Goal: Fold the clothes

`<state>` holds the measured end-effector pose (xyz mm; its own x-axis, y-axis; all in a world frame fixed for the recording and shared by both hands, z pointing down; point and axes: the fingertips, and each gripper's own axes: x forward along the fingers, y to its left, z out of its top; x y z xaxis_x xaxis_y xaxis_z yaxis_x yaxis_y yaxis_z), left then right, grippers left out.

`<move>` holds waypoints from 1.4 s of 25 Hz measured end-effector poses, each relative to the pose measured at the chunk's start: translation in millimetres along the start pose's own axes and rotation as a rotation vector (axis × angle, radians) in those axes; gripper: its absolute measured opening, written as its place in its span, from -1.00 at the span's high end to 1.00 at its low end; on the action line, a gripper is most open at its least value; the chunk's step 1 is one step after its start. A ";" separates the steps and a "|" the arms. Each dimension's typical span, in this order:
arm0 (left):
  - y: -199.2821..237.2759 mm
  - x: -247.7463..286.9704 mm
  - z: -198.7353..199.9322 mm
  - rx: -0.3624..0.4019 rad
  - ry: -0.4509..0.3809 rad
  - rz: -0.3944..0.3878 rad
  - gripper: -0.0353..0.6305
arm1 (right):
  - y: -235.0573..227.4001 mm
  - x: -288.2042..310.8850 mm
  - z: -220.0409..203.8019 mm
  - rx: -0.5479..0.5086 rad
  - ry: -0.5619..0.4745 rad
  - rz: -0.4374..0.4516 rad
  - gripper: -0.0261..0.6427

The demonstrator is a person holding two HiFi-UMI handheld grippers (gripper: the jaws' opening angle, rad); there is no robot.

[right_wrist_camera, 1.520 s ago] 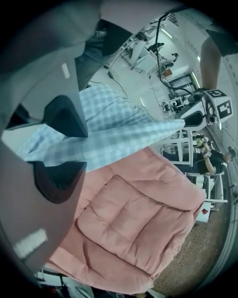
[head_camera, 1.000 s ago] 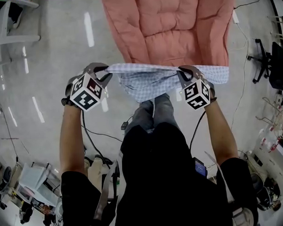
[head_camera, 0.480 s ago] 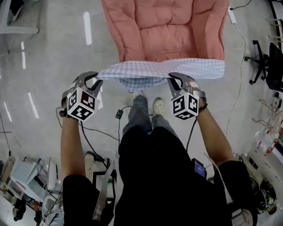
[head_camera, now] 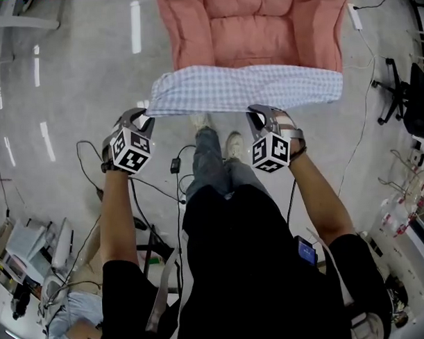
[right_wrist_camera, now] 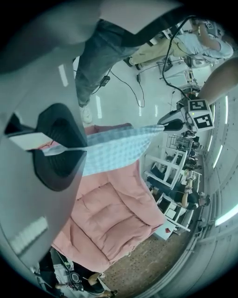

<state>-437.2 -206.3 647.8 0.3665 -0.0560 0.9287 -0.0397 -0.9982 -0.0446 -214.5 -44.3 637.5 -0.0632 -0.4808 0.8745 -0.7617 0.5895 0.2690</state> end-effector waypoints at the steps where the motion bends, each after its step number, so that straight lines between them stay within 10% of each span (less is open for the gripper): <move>1: -4.8 4.7 -4.2 -0.016 0.015 0.004 0.54 | 7.5 1.8 -4.6 -0.005 0.005 0.017 0.86; 18: 5.1 -17.9 22.5 -0.074 -0.079 -0.069 0.41 | -6.8 -11.7 -2.7 0.088 0.020 0.023 0.61; 35: 15.7 -43.1 230.7 -0.028 -0.365 -0.232 0.41 | -129.7 -94.8 -18.7 0.325 0.050 -0.153 0.61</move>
<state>-239.1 -224.3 522.2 0.6736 0.1614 0.7212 0.0591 -0.9845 0.1651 -97.6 -63.0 527.2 0.0924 -0.5104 0.8550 -0.9255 0.2727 0.2628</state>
